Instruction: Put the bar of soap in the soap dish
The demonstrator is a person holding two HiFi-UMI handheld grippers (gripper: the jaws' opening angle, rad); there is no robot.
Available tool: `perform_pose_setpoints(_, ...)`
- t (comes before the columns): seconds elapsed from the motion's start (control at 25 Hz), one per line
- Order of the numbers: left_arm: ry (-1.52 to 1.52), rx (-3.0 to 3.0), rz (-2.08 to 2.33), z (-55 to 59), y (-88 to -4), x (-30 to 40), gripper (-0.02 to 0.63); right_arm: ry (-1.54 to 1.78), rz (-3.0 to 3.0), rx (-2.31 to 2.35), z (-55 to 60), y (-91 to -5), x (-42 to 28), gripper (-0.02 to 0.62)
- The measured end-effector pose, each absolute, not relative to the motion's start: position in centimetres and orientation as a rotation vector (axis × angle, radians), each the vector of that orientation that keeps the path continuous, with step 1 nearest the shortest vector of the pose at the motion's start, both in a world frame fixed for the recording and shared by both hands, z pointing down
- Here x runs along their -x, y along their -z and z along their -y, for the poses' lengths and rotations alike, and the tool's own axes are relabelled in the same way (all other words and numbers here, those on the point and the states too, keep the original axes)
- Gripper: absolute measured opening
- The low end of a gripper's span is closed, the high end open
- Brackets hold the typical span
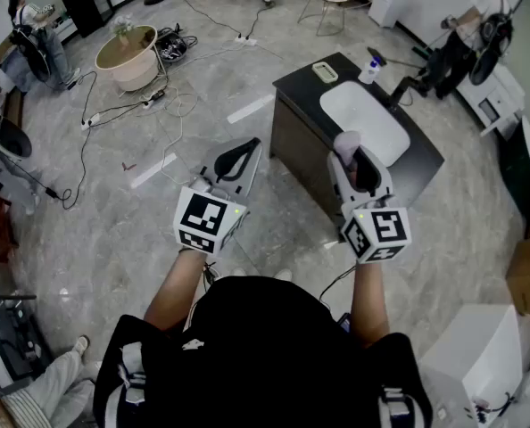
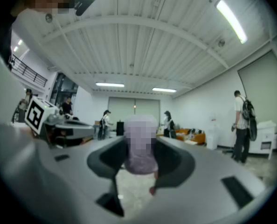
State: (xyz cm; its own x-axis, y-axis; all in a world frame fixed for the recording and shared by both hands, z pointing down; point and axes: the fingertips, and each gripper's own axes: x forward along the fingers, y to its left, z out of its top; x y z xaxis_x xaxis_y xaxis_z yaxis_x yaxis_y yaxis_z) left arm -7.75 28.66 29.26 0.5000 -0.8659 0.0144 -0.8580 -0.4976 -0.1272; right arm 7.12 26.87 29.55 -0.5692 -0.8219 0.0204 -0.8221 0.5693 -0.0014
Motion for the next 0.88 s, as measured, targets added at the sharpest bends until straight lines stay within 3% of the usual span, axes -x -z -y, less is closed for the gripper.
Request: perform_pose_setpoints(0.88,0.142,2.658,-1.572,-27.2,-31.2,2.4,0.025,-0.062,2.797,-1.387,-25.5,-31.5,-12.1,0.204)
